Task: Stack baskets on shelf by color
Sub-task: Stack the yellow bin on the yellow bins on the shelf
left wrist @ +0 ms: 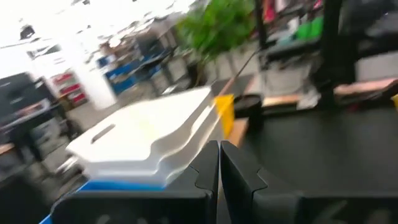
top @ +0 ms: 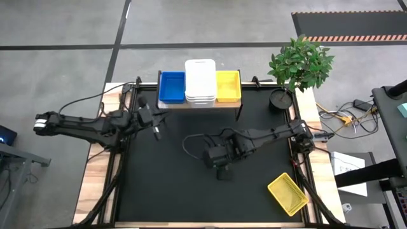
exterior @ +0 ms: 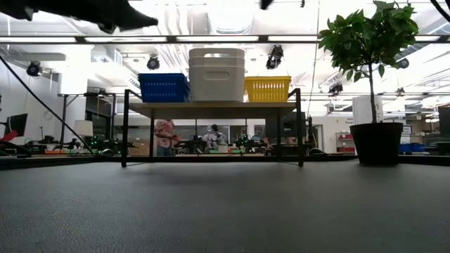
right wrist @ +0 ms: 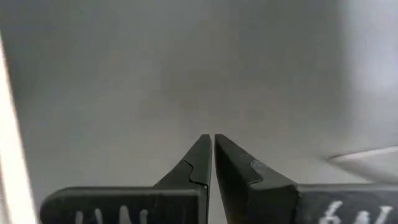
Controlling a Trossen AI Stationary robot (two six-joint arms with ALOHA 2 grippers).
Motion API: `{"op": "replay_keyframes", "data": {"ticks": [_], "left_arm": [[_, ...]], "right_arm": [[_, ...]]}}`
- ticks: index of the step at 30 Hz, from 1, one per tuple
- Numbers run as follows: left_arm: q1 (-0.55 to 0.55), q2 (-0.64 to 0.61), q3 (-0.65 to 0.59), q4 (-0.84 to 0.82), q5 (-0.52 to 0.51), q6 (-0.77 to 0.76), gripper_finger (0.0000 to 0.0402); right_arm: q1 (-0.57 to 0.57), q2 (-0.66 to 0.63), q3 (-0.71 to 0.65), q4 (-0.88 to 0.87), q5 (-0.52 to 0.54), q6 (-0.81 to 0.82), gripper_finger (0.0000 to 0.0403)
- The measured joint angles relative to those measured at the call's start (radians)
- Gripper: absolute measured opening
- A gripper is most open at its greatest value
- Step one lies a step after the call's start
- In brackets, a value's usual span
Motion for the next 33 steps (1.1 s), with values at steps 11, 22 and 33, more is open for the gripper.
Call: {"op": "replay_keyframes", "data": {"ticks": [11, 22, 33], "left_arm": [[-0.060, -0.081, -0.003, 0.005, 0.103, -0.032, 0.0000], [-0.107, -0.067, -0.006, 0.002, 0.111, -0.036, 0.0000], [-0.114, -0.011, -0.005, 0.052, 0.111, -0.055, 0.0000]], "right_arm": [[0.128, -0.048, -0.309, 0.001, -0.394, 0.407, 0.0012], [0.431, -0.322, -0.798, 0.346, -0.479, 0.956, 0.0013], [0.779, -0.361, -0.986, 0.497, -0.560, 0.992, 0.0082]]}}
